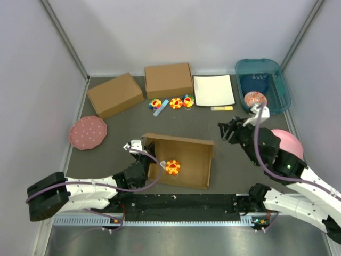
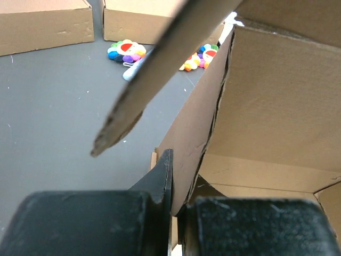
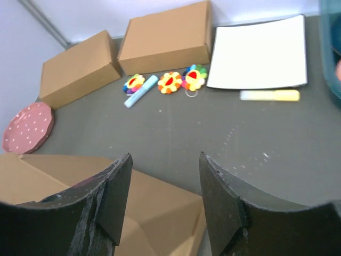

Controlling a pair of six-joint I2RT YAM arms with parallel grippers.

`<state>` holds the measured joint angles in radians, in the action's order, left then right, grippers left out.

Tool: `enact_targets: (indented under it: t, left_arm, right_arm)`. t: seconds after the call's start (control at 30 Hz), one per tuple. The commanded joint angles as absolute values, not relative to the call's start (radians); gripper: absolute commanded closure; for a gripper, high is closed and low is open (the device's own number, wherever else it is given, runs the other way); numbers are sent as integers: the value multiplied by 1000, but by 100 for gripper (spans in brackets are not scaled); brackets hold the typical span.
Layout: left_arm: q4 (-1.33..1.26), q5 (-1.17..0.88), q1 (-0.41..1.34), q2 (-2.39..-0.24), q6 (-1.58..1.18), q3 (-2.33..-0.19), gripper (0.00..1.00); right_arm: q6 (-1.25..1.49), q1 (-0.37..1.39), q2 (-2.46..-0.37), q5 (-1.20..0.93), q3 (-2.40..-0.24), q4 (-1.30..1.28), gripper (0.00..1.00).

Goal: Fold the paper box

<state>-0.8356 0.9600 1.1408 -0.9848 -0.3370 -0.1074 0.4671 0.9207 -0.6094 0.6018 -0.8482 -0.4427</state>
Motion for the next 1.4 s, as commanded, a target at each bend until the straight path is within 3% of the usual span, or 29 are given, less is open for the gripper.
enact_targets:
  t: [0.0,0.13,0.53,0.77,0.9,1.23,1.37]
  left_arm:
    - [-727,942,1146,-993,-342,-90,100]
    - [-655,925,1150,-947,-359,-97,100]
    - [-298,858,1152,-635,-408,-135,65]
    - [-28,857,1154,-489,-446,-218,61]
    - [286,920,1154,-469,-512,-349,60]
    - [779,1247,1152,-587,-1060,-518,58]
    - [749,1241,1152,-588,-1036,-531,57]
  right_arm:
    - [356,933,-788,503,-952,-290,45]
    - [341,933,-942,335,-965,-256,44]
    - [393,948,-945,183,-715,-137,44]
    - [394,948,-950,193,-678,-120,44]
    - [388,950,-953,202,-664,-115,44]
    - [384,948,-973,187,-615,-89,46]
    - [382,948,-973,183,-603,-86,46]
